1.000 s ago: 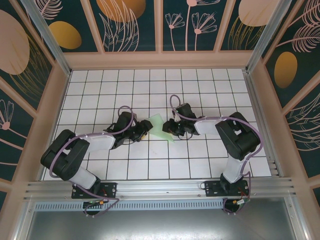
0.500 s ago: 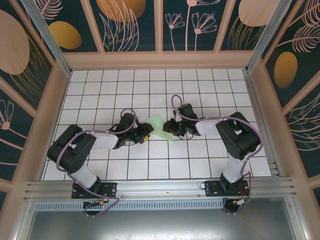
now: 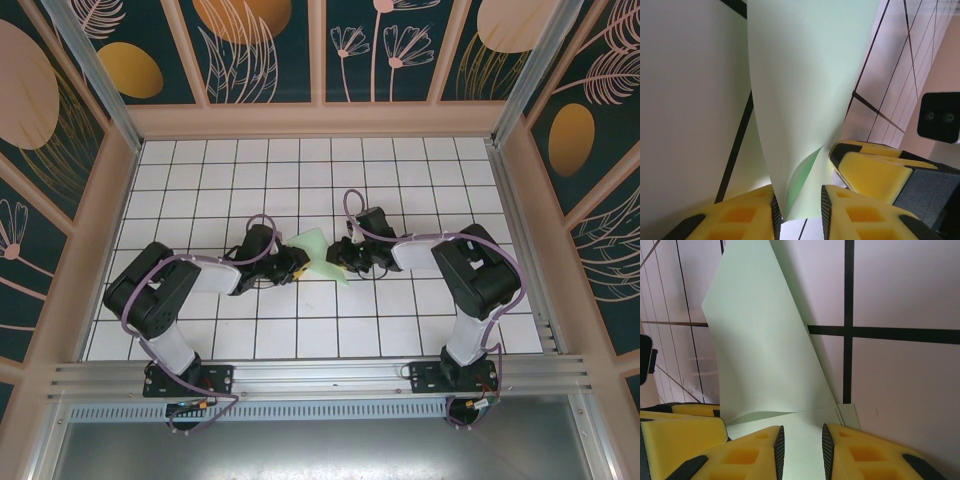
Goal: Fold a paper plane with a square sheet of paper (pick it up from the middle)
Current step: Fold the wing for the fifth time at the center of the table.
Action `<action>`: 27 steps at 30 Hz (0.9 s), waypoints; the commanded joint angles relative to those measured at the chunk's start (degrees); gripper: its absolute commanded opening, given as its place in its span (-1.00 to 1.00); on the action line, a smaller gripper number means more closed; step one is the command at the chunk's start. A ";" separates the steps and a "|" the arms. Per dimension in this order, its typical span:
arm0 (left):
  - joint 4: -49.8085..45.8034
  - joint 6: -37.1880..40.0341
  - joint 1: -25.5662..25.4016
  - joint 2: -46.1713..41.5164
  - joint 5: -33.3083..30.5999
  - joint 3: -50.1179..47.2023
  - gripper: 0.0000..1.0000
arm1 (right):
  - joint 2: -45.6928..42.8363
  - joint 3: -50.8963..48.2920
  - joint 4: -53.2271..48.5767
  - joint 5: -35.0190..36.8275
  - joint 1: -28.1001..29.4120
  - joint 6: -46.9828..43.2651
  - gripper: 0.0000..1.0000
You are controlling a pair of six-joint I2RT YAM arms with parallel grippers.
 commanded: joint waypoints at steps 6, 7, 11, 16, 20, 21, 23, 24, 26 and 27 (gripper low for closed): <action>6.86 -1.58 -0.27 2.20 2.55 0.29 -0.51 | -1.16 -2.90 0.92 -0.38 -0.41 -2.13 -0.32; 6.95 -1.49 -0.28 2.26 2.65 0.13 -0.56 | -1.83 -3.48 2.28 -0.12 -0.37 -2.53 -0.32; 6.95 -1.49 -0.22 2.61 2.87 -0.01 -0.75 | -4.52 -3.85 5.58 0.18 -0.41 -6.68 -0.20; 6.38 -1.32 -0.27 1.93 2.63 -0.01 -0.89 | -9.64 -4.79 6.95 3.09 -0.32 -12.87 0.04; 5.38 -1.14 -0.30 1.43 2.63 0.39 -0.91 | -15.45 -8.71 8.53 7.96 0.34 -18.46 0.12; 5.37 -1.21 -0.29 1.31 2.72 0.43 -0.91 | -16.76 -10.02 8.80 9.92 0.82 -20.31 0.13; 5.02 -1.23 -0.29 1.07 2.61 0.53 -0.91 | -19.04 -12.16 9.13 14.36 2.87 -25.09 0.13; 4.85 -1.22 -0.29 1.00 2.63 0.64 -0.91 | -19.94 -12.84 8.82 17.41 4.34 -27.99 0.11; 4.62 -1.29 -0.30 0.90 2.63 0.85 -0.92 | -21.64 -15.41 11.72 23.17 8.11 -34.72 0.11; 4.50 -1.32 -0.28 0.95 2.61 0.85 -0.93 | -22.40 -16.96 14.18 25.81 10.23 -37.97 0.11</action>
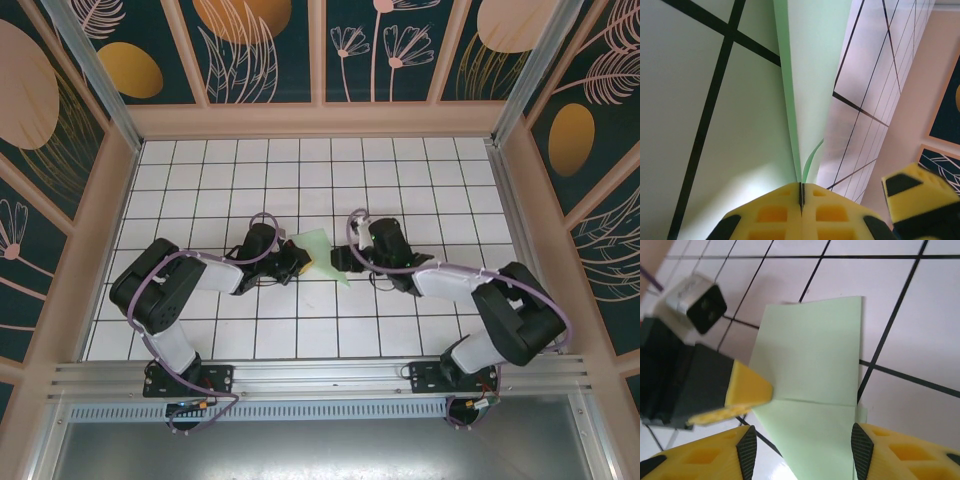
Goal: Fold a paper plane with a square sheet of paper (pick it up from the middle)
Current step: Fold the wing for the fifth time at the center of the table.
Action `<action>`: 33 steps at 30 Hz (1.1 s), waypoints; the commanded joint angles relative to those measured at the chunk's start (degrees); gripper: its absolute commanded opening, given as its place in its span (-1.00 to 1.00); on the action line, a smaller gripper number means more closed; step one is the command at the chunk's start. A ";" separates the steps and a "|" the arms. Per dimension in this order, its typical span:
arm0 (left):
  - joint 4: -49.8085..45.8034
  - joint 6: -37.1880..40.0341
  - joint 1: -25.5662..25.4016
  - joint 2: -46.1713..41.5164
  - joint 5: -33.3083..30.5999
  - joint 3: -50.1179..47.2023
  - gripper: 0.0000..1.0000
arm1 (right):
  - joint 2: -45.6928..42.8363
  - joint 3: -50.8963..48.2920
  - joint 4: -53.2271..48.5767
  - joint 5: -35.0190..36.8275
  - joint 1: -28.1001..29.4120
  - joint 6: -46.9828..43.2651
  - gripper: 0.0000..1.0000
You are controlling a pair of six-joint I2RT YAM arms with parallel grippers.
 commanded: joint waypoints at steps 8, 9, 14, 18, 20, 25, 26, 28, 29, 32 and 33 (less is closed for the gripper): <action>-1.37 -0.02 -0.28 -0.87 0.56 1.21 -0.93 | 1.10 -5.09 11.93 15.73 9.79 -23.99 0.02; -1.42 -0.03 -0.30 -0.87 0.47 1.29 -0.93 | 1.89 -4.97 12.62 15.67 10.26 -24.85 0.01; -1.72 -0.13 -0.29 -0.97 0.44 1.47 -0.93 | 4.44 -4.17 14.74 13.42 11.79 -27.12 -0.11; -1.99 -0.11 -0.27 -1.19 0.55 1.78 -0.93 | 7.35 -3.56 14.85 14.31 12.65 -28.70 -0.11; -2.08 -0.11 -0.30 -1.30 0.65 1.81 -0.93 | 9.06 -3.25 15.50 15.68 12.91 -29.41 -0.10; -2.50 0.07 -0.30 -1.31 0.70 1.91 -0.92 | 12.87 -1.97 16.95 16.61 12.84 -30.48 -0.22; -2.47 0.07 -0.32 -1.31 0.66 1.94 -0.92 | 13.41 -1.84 17.46 16.84 12.90 -30.67 -0.22; -2.50 0.10 -0.28 -1.31 0.81 1.82 -0.92 | 14.18 -1.54 18.31 17.46 12.84 -31.13 -0.25; -2.46 0.10 -0.25 -1.31 0.80 1.83 -0.92 | 14.67 -1.41 18.49 17.62 12.81 -31.34 -0.26; -2.43 0.07 -0.29 -1.38 0.93 1.87 -0.92 | 15.74 -0.88 18.76 18.48 12.85 -31.85 -0.32; -2.48 0.07 -0.30 -1.39 1.00 1.89 -0.92 | 16.08 -0.87 18.92 18.76 12.83 -32.00 -0.32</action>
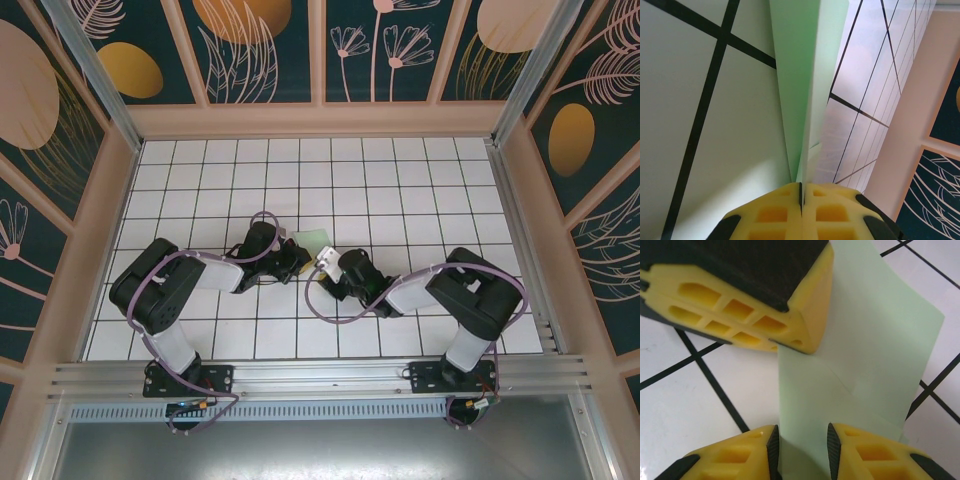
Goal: Fold a paper plane with a square sheet of paper (pick it up from the middle)
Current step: Fold the wing for the fifth time at the center of the table.
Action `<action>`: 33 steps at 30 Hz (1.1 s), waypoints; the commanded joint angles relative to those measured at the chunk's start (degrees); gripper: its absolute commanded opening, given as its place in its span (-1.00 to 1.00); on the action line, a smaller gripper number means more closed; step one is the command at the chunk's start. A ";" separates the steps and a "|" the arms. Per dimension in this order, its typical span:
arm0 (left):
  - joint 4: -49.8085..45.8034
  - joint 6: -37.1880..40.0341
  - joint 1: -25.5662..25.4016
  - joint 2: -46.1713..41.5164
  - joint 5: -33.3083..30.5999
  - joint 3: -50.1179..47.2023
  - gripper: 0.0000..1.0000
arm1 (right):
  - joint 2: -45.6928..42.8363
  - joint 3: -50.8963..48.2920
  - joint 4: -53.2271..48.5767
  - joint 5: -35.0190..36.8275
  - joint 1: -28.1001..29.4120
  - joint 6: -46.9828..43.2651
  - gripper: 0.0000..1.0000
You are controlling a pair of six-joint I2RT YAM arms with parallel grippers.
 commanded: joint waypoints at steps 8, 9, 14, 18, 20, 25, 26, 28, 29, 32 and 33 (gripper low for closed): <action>-1.81 0.00 -0.29 -1.26 0.76 1.18 -0.91 | 2.32 1.62 3.67 3.90 0.39 -3.61 -0.26; -1.81 0.00 -0.29 -1.26 0.78 1.20 -0.91 | 2.45 1.60 3.77 4.04 0.40 -3.93 -0.29; -2.41 0.11 -0.26 -1.25 0.80 1.38 -0.86 | 2.98 1.76 3.76 4.17 0.28 -4.38 -0.57; -5.39 1.83 -0.15 -3.52 0.04 2.56 -0.75 | 2.50 1.67 3.25 3.63 0.18 -3.98 -0.75; -7.54 3.11 0.28 -4.43 -0.84 3.24 -0.66 | 1.85 1.58 2.94 2.51 -0.15 -3.21 -0.81; -18.01 8.59 2.06 -9.92 -7.34 6.18 -0.29 | -0.53 1.27 2.12 -2.26 -1.37 -0.05 -0.87; -20.83 9.82 2.16 -11.04 -9.52 6.89 -0.24 | -1.23 1.00 2.26 -3.58 -1.88 0.93 -0.86; -24.16 11.37 2.41 -12.44 -12.54 7.45 -0.15 | -2.33 0.79 2.16 -6.76 -3.02 2.81 -0.84; -24.81 11.51 2.60 -12.96 -13.34 7.19 -0.11 | -2.85 0.76 1.89 -8.10 -3.61 3.82 -0.82; -24.11 11.33 2.88 -14.02 -13.91 5.73 -0.07 | -3.72 1.34 0.70 -12.81 -5.79 6.97 -0.81; -23.74 11.31 3.03 -14.50 -14.34 5.25 -0.06 | -3.74 1.55 0.28 -14.28 -6.41 7.87 -0.80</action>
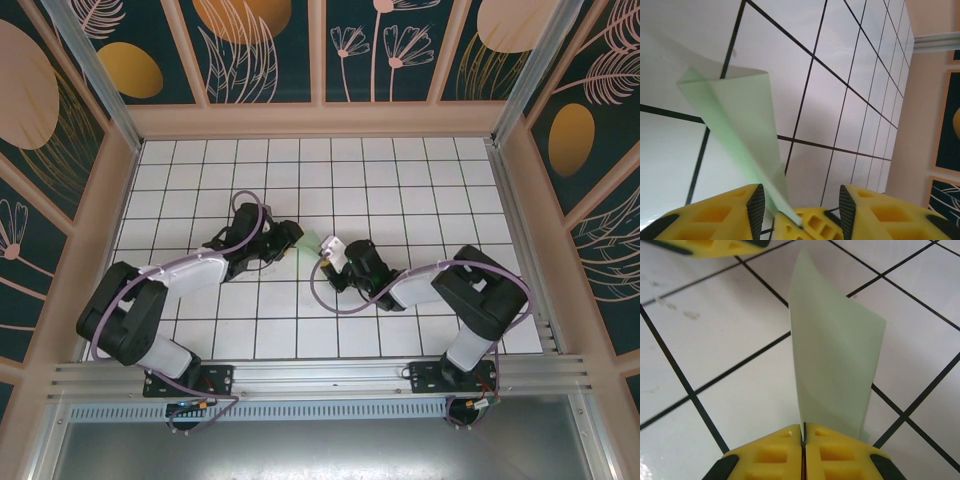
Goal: Fold a paper plane with a square sheet of paper (pick it up from the middle)
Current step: Fold the wing for the fifth time at the center of the table.
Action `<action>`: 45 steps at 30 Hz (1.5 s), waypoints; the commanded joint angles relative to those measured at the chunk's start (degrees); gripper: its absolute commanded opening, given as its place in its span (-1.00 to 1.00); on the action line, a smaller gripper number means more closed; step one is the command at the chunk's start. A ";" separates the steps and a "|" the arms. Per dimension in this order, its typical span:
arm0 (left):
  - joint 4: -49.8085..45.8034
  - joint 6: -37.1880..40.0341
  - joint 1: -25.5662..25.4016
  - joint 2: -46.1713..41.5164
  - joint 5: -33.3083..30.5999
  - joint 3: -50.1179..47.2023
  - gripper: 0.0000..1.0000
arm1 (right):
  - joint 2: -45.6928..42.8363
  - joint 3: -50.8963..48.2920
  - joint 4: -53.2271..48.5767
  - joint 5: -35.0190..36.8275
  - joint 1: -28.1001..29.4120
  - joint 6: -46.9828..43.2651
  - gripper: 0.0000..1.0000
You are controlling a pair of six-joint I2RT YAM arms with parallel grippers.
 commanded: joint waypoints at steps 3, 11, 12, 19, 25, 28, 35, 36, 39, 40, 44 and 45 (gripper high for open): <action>-1.44 1.84 0.26 -3.24 -4.44 -3.18 0.00 | -1.78 1.05 -1.43 -10.84 -2.98 7.13 -0.81; 11.02 1.20 0.18 -6.30 -1.38 -10.38 0.01 | 0.77 2.67 -1.16 -19.32 -5.34 13.20 -0.93; 12.73 1.03 0.18 -6.56 -1.12 -11.34 0.01 | 1.07 3.06 -1.14 -20.44 -5.69 14.23 -0.94; 22.65 0.88 -0.66 -5.34 2.46 -14.76 -0.06 | 3.58 5.39 -1.55 -27.33 -7.58 23.16 -1.00; 28.20 0.51 -1.66 -2.61 4.53 -15.76 -0.15 | 6.74 7.65 -2.58 -32.39 -8.80 30.29 -1.00; 30.15 0.38 -1.75 -1.25 5.41 -15.94 -0.19 | 7.81 8.21 -2.22 -35.22 -9.69 33.30 -1.00; 34.38 -0.29 -2.19 2.89 8.34 -15.44 -0.25 | 9.65 8.41 -0.03 -38.96 -10.78 40.51 -1.00; 34.82 -0.42 -2.28 3.57 8.66 -15.35 -0.26 | 9.94 8.53 0.15 -39.55 -10.87 41.50 -1.00; 36.46 -0.74 -2.37 5.41 9.44 -15.08 -0.28 | 10.92 8.89 0.43 -40.65 -11.15 44.42 -1.00; 36.97 -0.93 -2.41 5.98 9.65 -15.06 -0.29 | 11.36 8.98 0.51 -41.04 -11.28 45.32 -1.00; 38.08 -1.09 -2.56 7.84 10.15 -14.72 -0.30 | 12.37 8.95 1.09 -41.69 -11.90 47.34 -1.00; 38.17 -1.19 -2.60 8.32 10.25 -14.68 -0.31 | 12.57 8.92 1.08 -41.70 -12.05 47.65 -1.00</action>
